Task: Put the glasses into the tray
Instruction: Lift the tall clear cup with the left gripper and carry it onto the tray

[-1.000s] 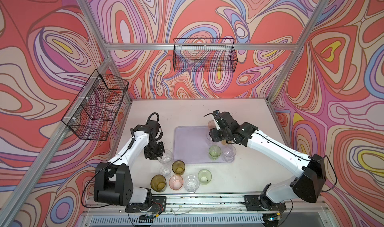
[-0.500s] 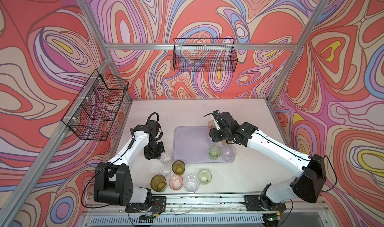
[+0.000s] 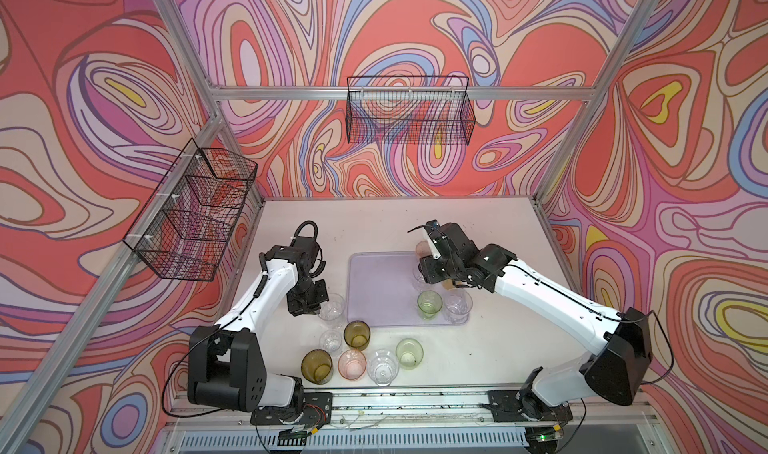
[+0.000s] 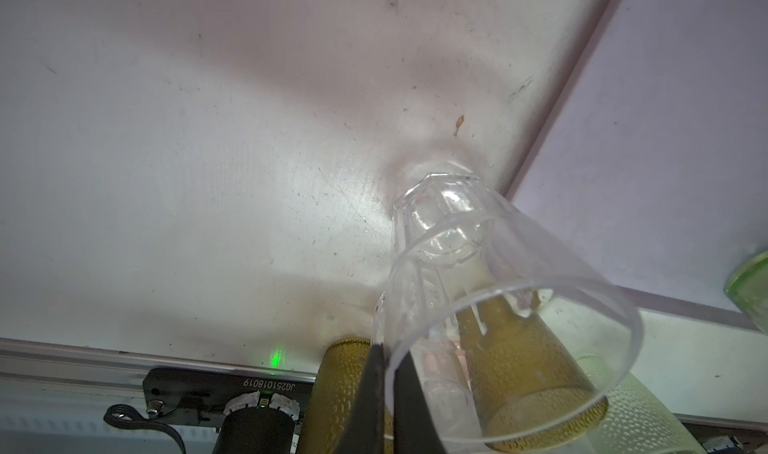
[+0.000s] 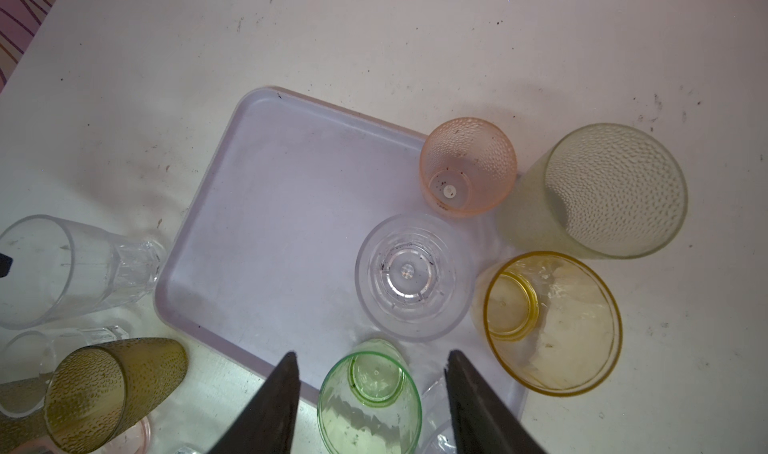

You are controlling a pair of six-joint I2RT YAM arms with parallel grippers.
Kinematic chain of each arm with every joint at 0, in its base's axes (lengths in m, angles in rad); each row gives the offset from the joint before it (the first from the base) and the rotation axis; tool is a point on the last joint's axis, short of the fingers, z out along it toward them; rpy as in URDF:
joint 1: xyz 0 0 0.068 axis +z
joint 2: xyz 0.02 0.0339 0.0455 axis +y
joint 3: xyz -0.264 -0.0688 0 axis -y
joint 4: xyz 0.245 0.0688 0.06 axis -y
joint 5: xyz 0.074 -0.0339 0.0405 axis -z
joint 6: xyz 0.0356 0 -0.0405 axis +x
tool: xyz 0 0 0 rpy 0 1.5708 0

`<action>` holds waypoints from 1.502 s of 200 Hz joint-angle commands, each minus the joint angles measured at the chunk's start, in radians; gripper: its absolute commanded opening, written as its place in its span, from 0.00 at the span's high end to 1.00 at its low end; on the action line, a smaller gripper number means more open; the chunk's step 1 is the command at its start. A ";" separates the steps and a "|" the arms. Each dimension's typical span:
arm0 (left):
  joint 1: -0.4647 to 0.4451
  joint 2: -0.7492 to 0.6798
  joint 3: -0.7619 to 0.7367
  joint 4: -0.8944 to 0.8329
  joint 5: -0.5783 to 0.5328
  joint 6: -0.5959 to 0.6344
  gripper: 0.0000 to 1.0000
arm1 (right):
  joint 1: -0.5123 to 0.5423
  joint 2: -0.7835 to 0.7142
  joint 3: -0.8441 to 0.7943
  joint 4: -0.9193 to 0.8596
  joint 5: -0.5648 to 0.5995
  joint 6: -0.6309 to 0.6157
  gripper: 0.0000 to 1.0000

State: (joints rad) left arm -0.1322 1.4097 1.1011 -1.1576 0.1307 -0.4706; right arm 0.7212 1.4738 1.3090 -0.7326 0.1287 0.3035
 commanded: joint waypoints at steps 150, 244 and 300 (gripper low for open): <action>-0.018 0.156 0.432 -0.164 0.036 0.103 1.00 | -0.005 -0.125 -0.099 0.112 0.163 -0.037 0.38; -0.105 0.304 0.600 -0.140 0.036 0.098 1.00 | -0.005 -0.085 -0.045 0.002 0.170 0.031 0.37; -0.164 0.440 0.734 -0.156 0.039 0.112 1.00 | -0.005 -0.130 -0.066 -0.014 0.164 0.009 0.36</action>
State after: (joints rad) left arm -0.2745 1.7996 1.7699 -1.2758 0.1749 -0.3702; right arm 0.7212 1.3769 1.2434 -0.7258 0.2810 0.3161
